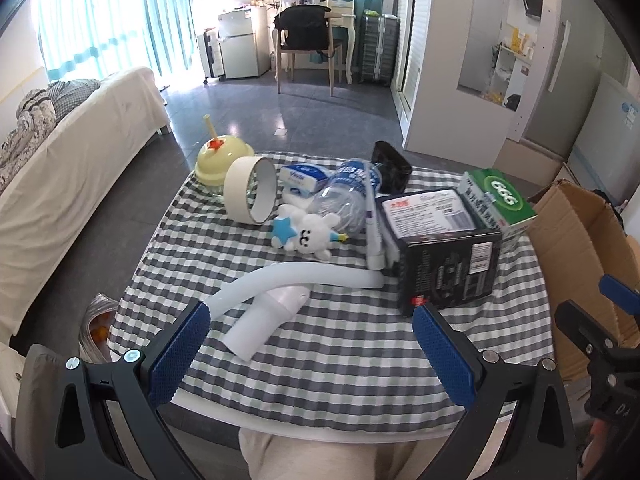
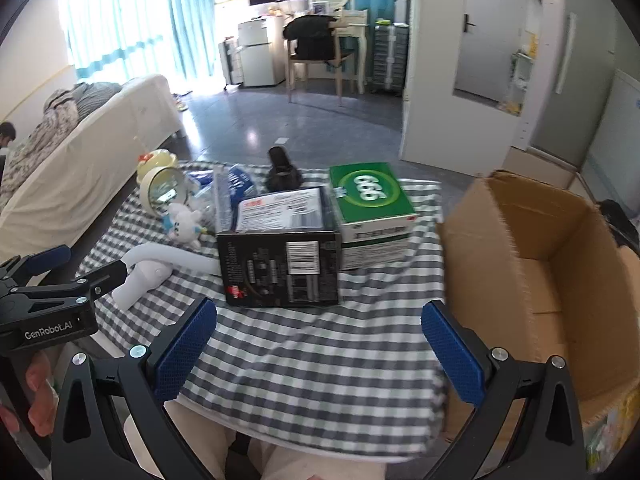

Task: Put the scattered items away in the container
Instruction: 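Grasp the white plastic hose with left tool while right tool grasps the black box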

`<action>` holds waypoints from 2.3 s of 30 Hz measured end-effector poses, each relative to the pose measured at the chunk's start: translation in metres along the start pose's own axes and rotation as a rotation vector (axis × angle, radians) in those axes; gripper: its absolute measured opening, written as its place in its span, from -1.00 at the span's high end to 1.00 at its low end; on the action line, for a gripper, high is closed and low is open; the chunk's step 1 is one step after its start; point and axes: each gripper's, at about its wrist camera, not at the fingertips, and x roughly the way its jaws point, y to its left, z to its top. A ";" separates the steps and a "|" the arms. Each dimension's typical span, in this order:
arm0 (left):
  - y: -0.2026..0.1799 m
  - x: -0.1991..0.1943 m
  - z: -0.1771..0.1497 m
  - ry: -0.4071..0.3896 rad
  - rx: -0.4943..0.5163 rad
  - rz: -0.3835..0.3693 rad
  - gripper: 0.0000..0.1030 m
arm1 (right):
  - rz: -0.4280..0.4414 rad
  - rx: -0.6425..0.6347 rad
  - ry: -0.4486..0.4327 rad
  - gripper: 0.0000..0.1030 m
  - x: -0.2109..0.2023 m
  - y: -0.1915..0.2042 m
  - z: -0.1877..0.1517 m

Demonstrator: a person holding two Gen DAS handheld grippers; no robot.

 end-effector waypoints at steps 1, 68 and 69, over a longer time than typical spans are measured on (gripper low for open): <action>0.004 0.004 -0.001 0.003 -0.003 -0.002 -1.00 | 0.003 -0.009 0.000 -0.99 0.005 0.003 0.001; 0.061 0.067 -0.044 0.140 0.179 -0.176 0.02 | 0.350 -0.031 0.126 0.25 0.098 0.036 0.003; 0.062 0.067 -0.043 0.142 0.172 -0.180 0.03 | 0.353 -0.032 0.126 0.25 0.097 0.037 0.003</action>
